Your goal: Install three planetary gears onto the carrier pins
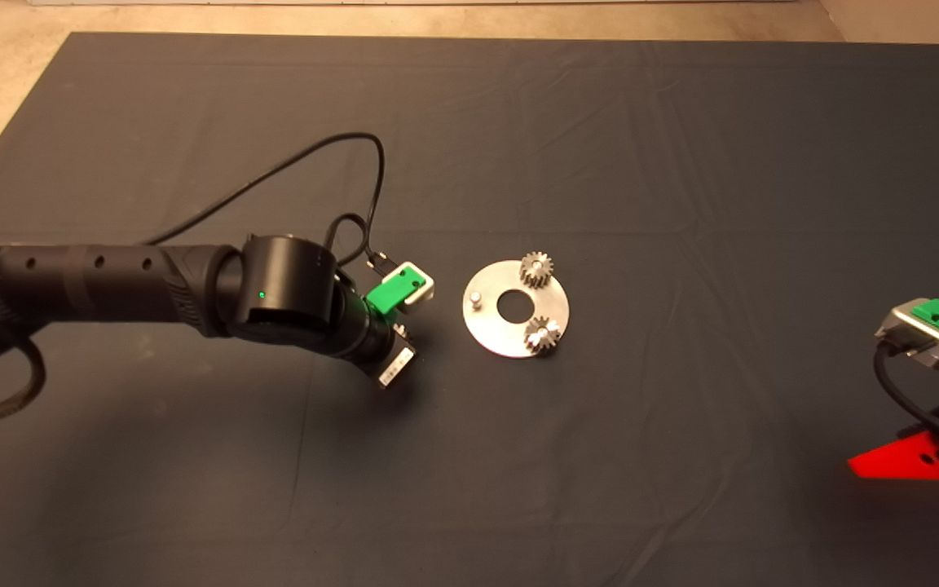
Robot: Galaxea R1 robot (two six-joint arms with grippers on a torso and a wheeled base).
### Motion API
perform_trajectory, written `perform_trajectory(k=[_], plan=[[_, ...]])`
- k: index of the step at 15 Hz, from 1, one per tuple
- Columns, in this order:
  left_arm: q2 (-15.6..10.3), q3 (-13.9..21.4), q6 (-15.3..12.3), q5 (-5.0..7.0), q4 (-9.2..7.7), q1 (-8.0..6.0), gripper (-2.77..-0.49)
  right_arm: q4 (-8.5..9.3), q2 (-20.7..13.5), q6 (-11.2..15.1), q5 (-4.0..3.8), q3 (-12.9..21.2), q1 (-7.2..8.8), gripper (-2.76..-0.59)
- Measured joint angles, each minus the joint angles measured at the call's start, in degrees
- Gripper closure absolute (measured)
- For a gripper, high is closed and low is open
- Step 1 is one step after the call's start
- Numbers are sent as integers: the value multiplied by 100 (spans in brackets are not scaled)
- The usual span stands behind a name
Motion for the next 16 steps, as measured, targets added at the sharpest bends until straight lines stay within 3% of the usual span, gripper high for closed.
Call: perform_trajectory(k=[1,3,6,9,14,16], plan=[[2,66,0,88,-2,-213,-62,0,0,-1,2,0,2,-176],[66,133,0,122,4,-575,-61,0,0,0,2,0,1,-176],[377,135,4,163,-5,-824,-61,0,0,0,4,2,2,-176],[540,161,1,90,-9,-893,-60,0,-11,-1,20,5,-11,-176],[751,-46,2,118,-57,-888,-60,0,-2,-1,50,5,-11,-176],[907,-104,11,-42,-77,-885,-60,0,-11,-1,47,7,-11,-176]])
